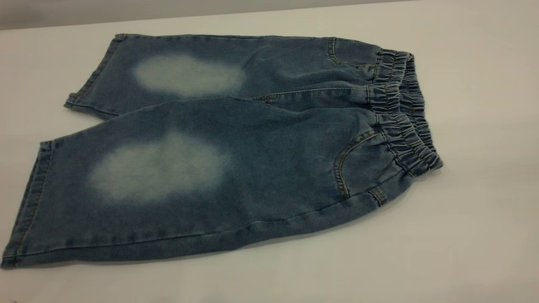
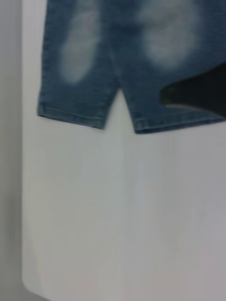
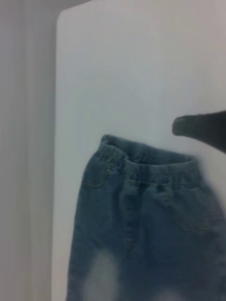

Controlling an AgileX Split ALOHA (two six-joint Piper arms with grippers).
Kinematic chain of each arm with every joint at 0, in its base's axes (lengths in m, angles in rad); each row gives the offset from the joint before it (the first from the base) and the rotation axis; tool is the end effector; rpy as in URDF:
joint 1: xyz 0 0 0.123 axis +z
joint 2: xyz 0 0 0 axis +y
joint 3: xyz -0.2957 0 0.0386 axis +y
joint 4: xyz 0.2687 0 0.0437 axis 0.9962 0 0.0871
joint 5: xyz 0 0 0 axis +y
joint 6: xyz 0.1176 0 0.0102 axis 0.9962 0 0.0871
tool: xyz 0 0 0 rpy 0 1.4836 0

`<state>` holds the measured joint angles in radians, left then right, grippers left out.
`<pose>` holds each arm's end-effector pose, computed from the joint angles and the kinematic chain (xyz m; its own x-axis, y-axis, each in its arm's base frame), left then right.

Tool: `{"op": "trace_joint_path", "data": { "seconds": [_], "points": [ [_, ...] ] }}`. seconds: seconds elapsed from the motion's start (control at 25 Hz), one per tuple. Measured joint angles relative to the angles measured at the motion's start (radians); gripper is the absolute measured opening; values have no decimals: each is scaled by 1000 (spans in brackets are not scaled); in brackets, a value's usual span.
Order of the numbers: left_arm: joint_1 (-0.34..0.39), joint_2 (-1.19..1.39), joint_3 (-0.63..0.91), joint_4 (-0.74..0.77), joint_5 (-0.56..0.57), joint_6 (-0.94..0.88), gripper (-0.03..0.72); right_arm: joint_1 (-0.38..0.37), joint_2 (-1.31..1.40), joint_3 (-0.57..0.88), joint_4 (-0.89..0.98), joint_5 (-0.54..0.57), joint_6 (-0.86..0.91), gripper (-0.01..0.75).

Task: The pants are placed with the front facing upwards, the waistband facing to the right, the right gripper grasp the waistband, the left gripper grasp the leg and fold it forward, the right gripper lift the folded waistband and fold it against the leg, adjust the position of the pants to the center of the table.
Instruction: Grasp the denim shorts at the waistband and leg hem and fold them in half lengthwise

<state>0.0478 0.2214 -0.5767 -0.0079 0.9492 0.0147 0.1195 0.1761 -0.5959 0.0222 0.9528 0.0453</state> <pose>0.0598 0.0021 0.3027 -0.4851 -0.0131 -0.8743 -0.0373 0.9993 0.0057 0.0490 0.0080 0.3113 -0.4352 0.0063 -0.9003 -0.1103 0.9921 0.0602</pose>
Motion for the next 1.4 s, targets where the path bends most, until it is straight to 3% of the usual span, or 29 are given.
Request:
{"op": "trace_joint_path", "data": {
  "seconds": [0.28, 0.56, 1.0, 1.28, 1.4],
  "points": [
    [0, 274, -107, -3, -133, -2, 414, 0, 280, -113, 57, -58, 26, 566],
    [0, 560, -223, -62, -254, -2, 414, 0, 530, -129, 141, -116, 19, 566],
    [0, 992, -435, -101, -281, -2, 414, 0, 722, -129, 250, -357, -45, 566],
    [0, 1144, -470, -160, -330, 43, 414, 0, 814, -129, 276, -349, -87, 566],
    [0, 1176, -473, -160, -355, 43, 414, 0, 869, -129, 302, -296, -123, 566]
  ]
}}
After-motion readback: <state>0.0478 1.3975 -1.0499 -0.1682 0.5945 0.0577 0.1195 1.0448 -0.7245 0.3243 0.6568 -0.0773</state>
